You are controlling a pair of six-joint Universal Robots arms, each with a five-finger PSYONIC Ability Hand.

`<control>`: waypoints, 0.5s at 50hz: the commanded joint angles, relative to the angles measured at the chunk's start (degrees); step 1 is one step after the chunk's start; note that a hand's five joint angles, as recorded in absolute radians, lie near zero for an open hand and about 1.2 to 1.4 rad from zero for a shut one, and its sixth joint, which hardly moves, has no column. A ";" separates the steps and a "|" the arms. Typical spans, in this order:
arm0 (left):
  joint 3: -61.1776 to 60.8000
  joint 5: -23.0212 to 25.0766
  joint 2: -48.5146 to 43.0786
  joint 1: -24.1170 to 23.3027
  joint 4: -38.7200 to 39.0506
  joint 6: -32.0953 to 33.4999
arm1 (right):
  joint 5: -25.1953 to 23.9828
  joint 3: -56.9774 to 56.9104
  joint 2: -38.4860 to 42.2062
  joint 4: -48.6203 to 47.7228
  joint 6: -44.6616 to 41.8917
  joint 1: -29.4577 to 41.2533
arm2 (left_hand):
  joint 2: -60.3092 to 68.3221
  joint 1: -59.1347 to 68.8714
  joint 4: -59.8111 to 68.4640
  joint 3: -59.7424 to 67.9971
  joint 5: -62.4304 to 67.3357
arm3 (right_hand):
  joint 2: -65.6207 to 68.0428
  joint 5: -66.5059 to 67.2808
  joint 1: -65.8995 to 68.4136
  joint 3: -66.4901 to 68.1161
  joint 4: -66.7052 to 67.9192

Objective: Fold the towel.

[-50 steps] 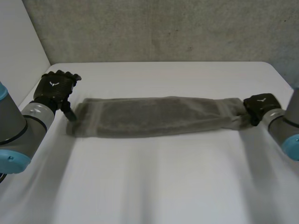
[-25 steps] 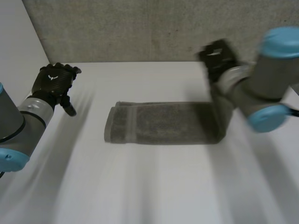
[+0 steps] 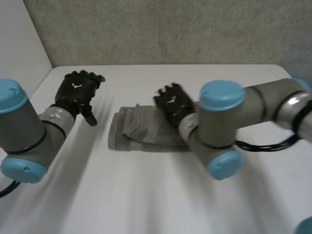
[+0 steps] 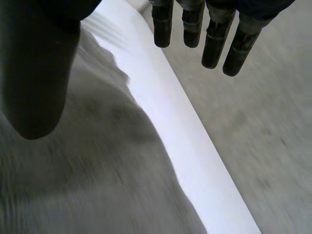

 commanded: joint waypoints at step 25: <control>3.99 -0.49 -11.68 -13.53 -0.43 8.93 | -1.13 25.40 -8.38 -10.21 6.22 -12.53 | 5.36 5.07 5.15 6.06 -2.92 | 38.04 38.48 38.57 38.22 37.38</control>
